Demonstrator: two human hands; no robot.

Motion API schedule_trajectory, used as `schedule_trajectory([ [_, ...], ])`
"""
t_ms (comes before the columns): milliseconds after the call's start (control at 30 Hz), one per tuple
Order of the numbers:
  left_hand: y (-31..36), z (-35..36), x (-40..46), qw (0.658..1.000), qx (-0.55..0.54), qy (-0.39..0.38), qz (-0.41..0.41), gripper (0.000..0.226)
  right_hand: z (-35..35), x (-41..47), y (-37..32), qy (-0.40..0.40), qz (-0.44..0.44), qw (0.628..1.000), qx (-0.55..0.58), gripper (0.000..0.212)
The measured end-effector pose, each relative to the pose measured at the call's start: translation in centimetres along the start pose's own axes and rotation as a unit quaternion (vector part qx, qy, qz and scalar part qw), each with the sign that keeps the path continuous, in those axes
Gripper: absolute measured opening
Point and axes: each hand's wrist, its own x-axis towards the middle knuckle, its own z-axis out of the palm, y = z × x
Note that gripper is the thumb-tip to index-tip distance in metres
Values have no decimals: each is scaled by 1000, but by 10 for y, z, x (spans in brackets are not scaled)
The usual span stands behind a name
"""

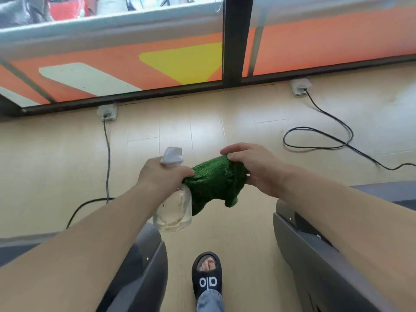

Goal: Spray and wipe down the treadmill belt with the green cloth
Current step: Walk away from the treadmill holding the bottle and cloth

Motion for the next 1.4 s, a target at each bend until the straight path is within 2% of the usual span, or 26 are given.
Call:
schedule_trajectory([
  [100,52,1,43,999,25,-44,16,24,-26,26,-24,49,10,999,0,21],
  [233,121,10,84,994,64,-79,44,20,-68,42,-55,32,23,999,-24,49],
  [333,186,36,114,989,83,-105,61,23,-110,58,-91,39,-16,981,-190,45],
  [400,224,58,131,986,100,-112,76,23,-136,73,-110,83,-54,934,-344,35],
  [433,241,69,137,984,105,-117,87,24,-149,81,-117,109,-70,913,-386,30],
  [467,257,82,146,981,113,-123,96,25,-166,89,-124,132,-76,910,-387,23],
  [533,295,118,166,975,142,-134,103,27,-212,103,-137,168,-58,920,-349,10],
  [600,326,143,181,970,147,-154,118,27,-251,115,-151,159,-38,930,-328,6],
  [767,404,232,202,948,184,-205,158,27,-354,124,-168,179,8,929,-323,19],
  [967,496,342,218,911,234,-274,202,22,-461,125,-162,249,69,937,-235,32],
  [1100,555,420,224,871,280,-326,240,36,-527,116,-155,292,84,946,-111,32],
  [1167,576,449,223,853,301,-344,253,30,-550,110,-152,303,87,949,-18,26],
  [1300,621,529,214,825,305,-386,278,24,-613,97,-136,359,66,922,132,14],
  [1400,646,600,195,806,314,-409,290,32,-675,87,-113,410,53,889,199,24],
])
